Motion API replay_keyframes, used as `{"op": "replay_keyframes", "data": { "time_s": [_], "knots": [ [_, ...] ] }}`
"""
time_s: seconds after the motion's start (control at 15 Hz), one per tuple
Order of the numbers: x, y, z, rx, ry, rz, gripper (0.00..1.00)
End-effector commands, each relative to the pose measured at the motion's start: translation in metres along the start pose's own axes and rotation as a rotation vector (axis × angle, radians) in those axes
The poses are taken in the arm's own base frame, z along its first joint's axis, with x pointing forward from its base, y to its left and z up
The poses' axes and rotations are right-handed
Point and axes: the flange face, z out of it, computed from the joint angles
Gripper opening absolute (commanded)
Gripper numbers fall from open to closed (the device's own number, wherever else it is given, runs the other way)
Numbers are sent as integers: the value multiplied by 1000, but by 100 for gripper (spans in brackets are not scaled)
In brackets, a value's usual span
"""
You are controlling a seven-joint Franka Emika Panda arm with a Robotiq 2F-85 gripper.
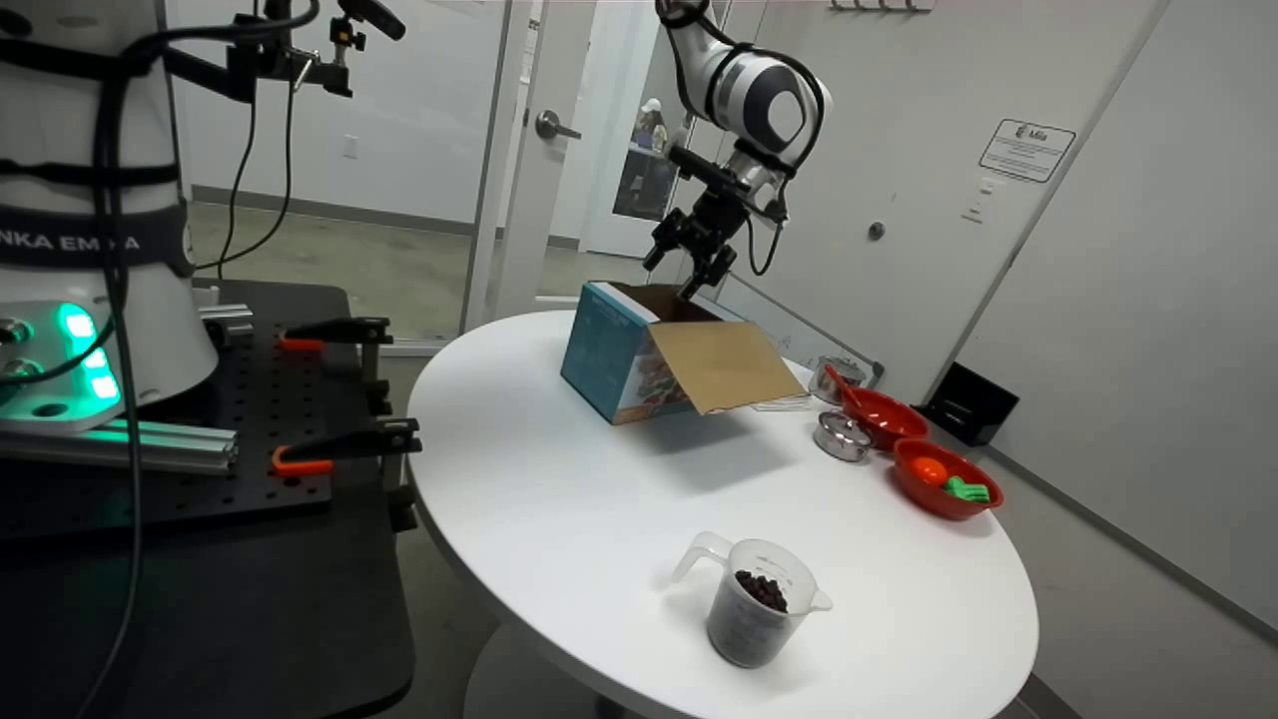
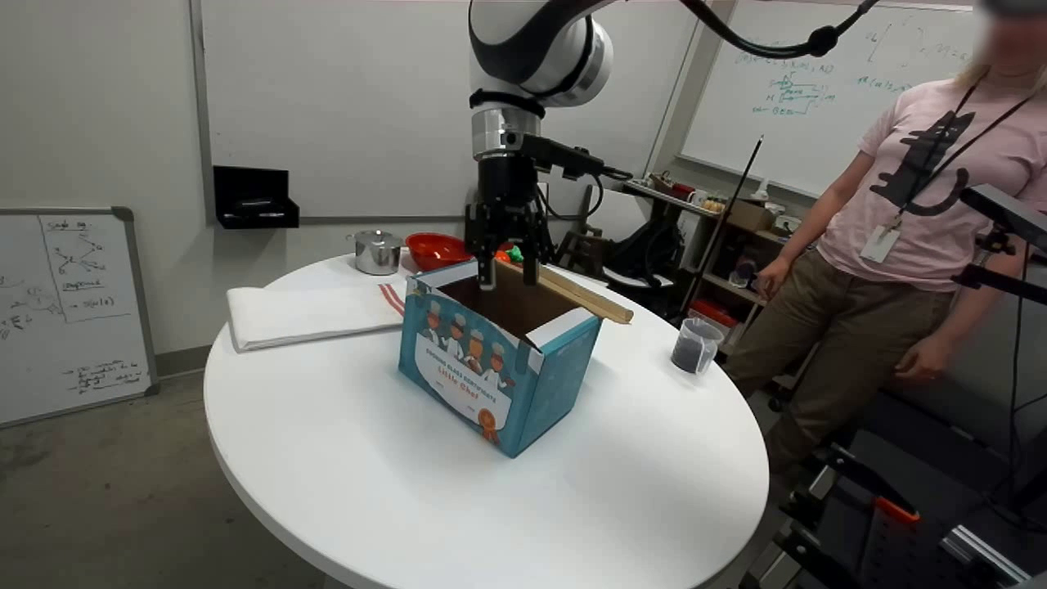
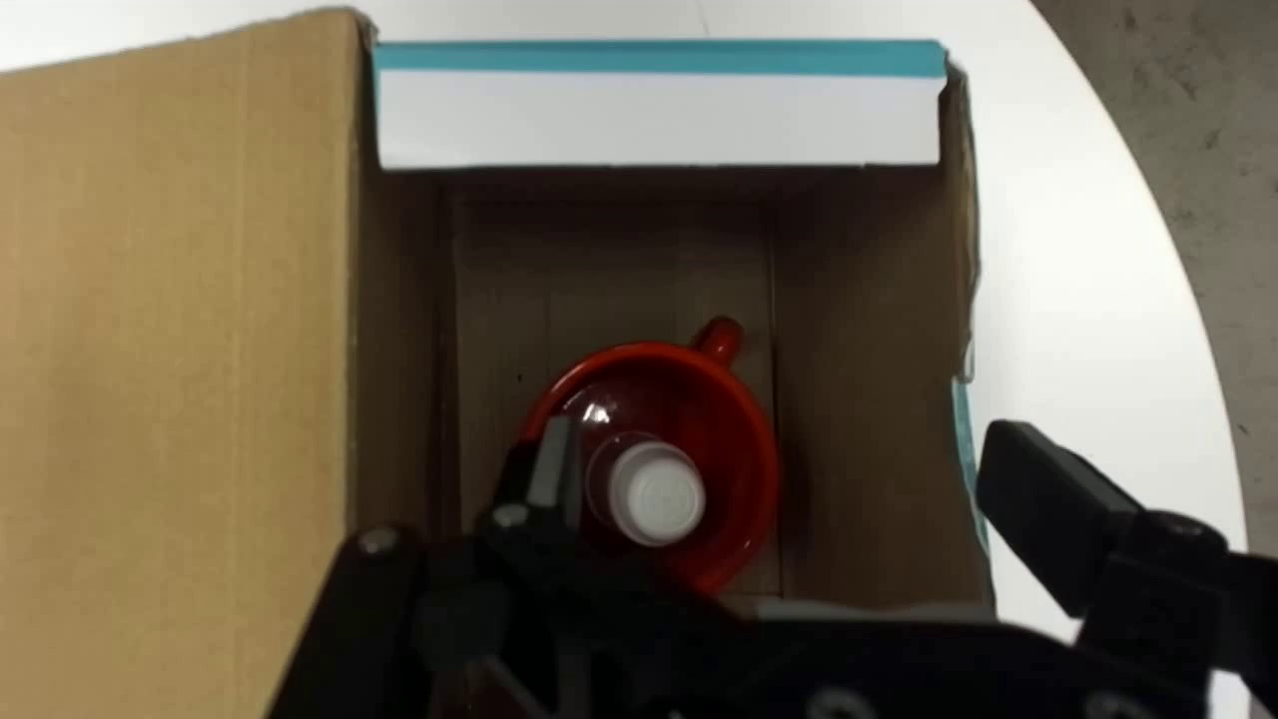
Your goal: Remove the red cup from the box
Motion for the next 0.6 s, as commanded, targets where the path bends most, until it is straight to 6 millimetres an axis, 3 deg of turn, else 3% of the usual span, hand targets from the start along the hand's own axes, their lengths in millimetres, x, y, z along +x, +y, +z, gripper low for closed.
{"op": "replay_keyframes", "data": {
  "time_s": [0.0,0.2,0.27,0.53],
  "knots": [
    [27,5,8,-11,60,54,100],
    [37,16,21,-32,75,94,100],
    [27,13,20,-10,58,63,100],
    [29,15,25,-10,52,66,100]
  ]
}}
